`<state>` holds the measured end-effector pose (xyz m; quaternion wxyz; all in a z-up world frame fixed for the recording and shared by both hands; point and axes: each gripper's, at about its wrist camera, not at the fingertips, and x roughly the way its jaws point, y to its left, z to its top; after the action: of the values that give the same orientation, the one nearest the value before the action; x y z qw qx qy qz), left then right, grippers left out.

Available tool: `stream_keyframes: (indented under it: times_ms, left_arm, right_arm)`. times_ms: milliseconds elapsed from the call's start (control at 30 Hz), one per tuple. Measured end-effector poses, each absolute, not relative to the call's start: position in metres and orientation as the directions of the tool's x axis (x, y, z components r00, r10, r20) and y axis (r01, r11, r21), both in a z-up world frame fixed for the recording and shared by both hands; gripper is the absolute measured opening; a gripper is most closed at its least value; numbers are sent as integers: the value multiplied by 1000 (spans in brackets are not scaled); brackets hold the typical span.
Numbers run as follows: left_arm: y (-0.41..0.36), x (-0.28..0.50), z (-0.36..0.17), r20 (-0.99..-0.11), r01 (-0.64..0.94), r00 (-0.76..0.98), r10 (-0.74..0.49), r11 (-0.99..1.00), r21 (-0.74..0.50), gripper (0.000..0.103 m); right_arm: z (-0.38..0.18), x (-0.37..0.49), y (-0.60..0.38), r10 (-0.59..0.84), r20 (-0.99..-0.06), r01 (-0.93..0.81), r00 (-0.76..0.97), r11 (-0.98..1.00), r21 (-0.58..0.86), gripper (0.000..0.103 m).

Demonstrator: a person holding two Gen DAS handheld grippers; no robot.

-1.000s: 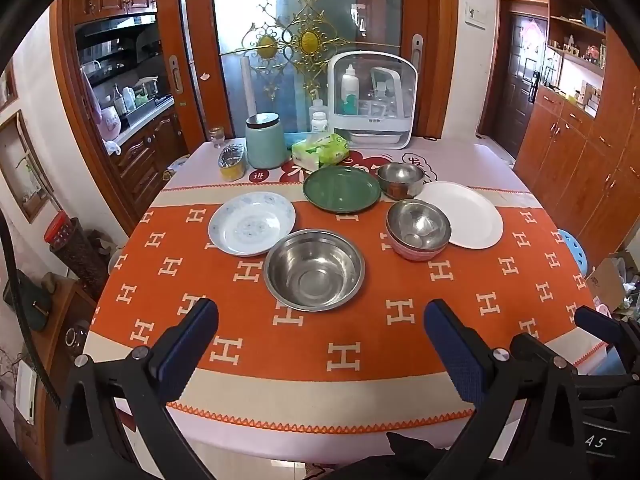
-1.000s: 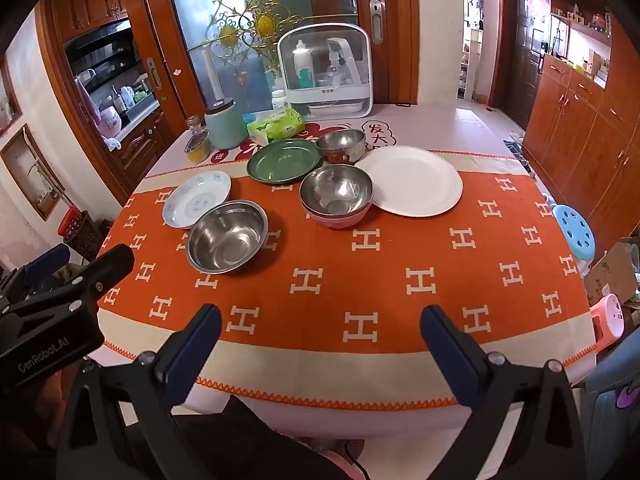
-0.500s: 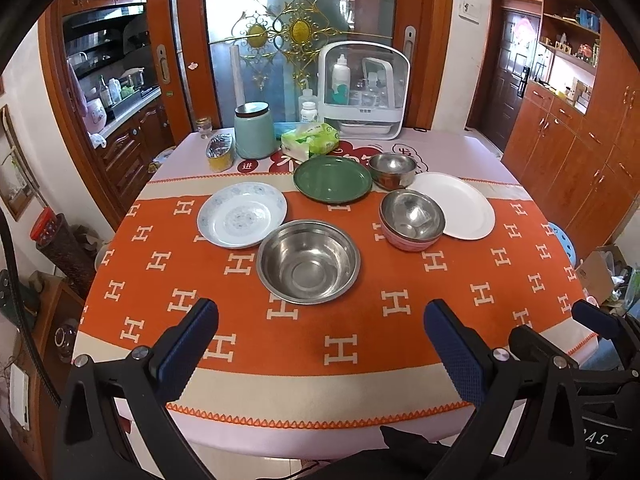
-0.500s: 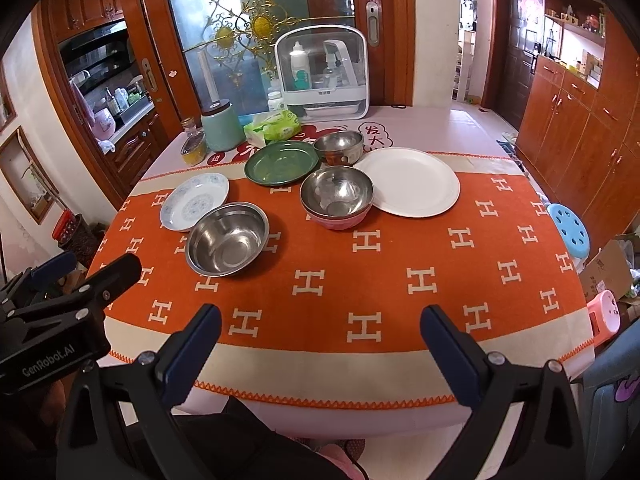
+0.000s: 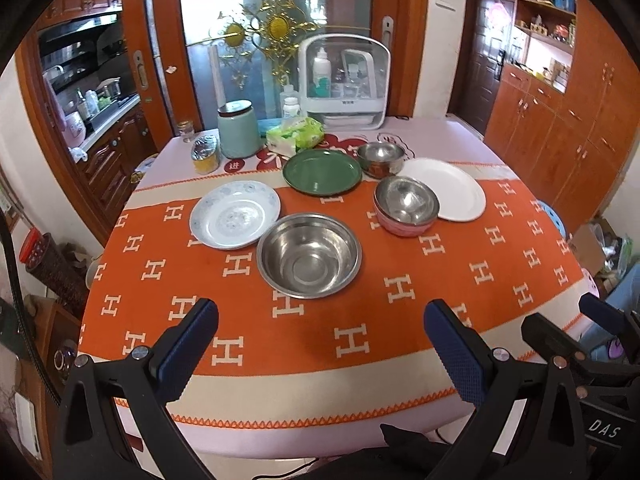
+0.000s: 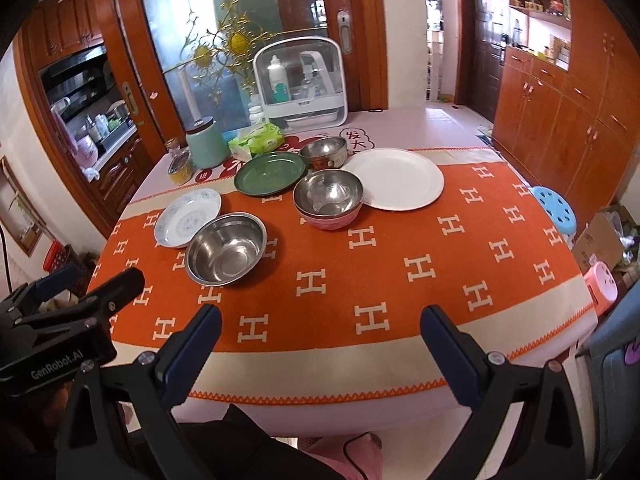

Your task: Organize plates and bowls

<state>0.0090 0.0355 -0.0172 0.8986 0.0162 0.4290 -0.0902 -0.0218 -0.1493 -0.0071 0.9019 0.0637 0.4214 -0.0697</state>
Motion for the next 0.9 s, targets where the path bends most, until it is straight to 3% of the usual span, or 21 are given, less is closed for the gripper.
stream_keyframes:
  times_ms: [400,900]
  left_arm:
    - [24,20,-32,-814,240,547,-197,968,-72,102]
    - [-62,81,-53,-861,250,453,-233,960,-129,102]
  right_arm:
    - [-6,-32,-166,-119,-761,270,638,960,76,100]
    - [-12,13,-266,-91,-776,297,624,946,128,100]
